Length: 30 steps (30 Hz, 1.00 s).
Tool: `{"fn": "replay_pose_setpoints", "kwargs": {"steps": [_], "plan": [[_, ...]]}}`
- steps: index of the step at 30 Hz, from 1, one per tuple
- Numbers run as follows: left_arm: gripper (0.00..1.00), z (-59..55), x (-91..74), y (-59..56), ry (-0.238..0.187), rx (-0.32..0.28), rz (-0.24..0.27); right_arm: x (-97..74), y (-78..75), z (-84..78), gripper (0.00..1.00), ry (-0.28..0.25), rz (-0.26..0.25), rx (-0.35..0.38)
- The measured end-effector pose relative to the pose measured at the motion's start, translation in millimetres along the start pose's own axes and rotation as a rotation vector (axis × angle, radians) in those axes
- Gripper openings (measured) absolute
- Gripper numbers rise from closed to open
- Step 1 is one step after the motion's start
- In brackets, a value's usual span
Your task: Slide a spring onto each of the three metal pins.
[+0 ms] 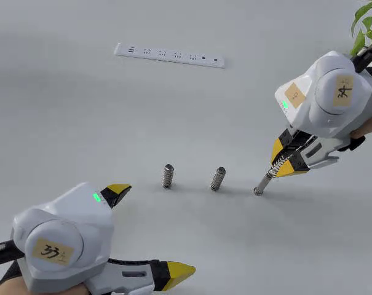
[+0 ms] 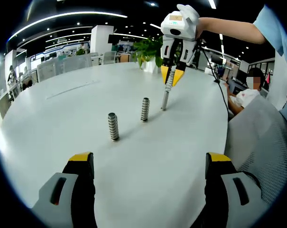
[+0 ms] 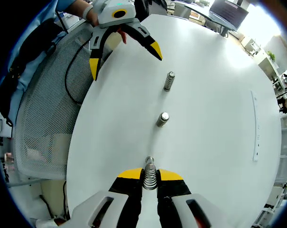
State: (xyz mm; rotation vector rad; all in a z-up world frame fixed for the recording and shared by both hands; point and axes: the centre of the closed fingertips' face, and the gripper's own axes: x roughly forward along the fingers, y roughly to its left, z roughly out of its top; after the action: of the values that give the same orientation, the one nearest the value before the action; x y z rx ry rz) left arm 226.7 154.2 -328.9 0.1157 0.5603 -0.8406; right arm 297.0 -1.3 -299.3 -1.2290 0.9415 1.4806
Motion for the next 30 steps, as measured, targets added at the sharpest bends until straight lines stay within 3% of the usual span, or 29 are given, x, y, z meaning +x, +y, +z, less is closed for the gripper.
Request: {"fn": "replay_pose_setpoints", "kwargs": {"steps": [20,30], "plan": [[0.95,-5.8,-0.9,1.9,0.014,-0.018,0.006,10.9,0.2,-1.2,0.08,0.013,0.021,-0.010],[0.94,-7.8,-2.6,3.7,0.014,-0.030,0.011,26.1,1.6,-2.7,0.08,0.030,0.042,-0.016]]}}
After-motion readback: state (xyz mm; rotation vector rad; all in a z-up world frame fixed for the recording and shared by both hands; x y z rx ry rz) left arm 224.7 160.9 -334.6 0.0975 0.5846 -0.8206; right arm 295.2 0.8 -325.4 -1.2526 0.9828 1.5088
